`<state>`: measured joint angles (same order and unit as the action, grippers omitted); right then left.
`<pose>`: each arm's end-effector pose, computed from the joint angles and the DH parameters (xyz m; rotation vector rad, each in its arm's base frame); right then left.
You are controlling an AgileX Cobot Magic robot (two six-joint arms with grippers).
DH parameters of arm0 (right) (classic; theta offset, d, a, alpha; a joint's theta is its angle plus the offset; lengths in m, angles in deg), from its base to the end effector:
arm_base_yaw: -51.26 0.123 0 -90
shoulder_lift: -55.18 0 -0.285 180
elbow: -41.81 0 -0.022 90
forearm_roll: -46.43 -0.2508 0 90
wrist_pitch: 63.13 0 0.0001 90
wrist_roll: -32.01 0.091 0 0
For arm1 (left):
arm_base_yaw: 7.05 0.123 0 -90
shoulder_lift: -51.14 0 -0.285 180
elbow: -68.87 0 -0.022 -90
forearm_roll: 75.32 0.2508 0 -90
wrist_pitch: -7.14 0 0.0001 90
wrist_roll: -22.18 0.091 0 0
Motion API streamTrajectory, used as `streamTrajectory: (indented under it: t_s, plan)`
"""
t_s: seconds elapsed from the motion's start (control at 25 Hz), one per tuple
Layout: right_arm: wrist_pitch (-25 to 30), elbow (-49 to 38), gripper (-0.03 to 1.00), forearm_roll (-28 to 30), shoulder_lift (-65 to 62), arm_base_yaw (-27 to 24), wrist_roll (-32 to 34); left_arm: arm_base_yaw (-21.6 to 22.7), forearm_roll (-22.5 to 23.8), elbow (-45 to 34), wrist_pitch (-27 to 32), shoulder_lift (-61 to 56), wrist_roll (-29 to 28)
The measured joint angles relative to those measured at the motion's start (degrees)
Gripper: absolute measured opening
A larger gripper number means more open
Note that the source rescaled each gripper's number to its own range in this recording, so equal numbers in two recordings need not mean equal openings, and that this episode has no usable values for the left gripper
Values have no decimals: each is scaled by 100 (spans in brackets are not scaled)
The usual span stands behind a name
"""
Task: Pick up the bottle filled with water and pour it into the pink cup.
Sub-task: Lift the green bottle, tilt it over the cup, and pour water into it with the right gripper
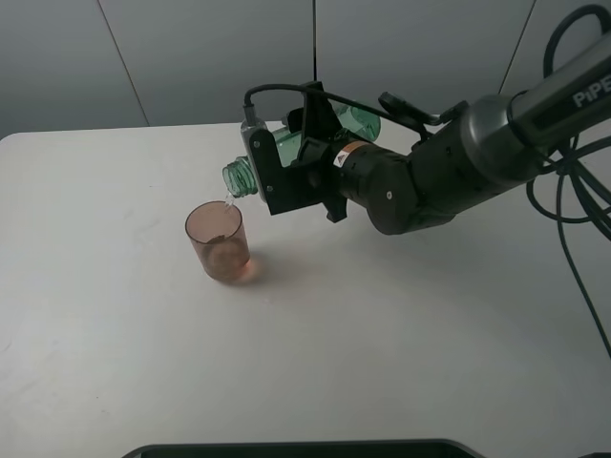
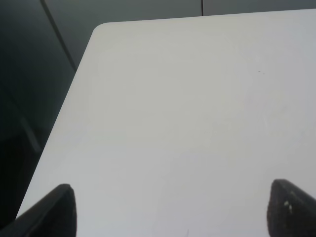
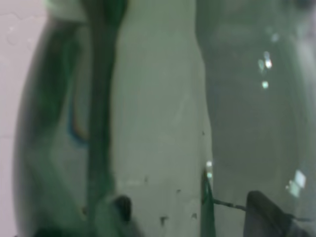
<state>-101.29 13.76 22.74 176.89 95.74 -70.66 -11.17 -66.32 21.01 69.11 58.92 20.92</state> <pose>0.2838 0.2471 0.1239 -1.7578 1.0405 -0.6847 -0.0068 0.0131 0.2798 0.0406 2.0446 0.1295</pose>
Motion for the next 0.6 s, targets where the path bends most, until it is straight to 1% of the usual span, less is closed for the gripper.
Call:
streamTrajectory:
  t_s: [0.6]
  plan:
    - [0,0,0,-268,0,0,-244,0,0,0,0,0,0]
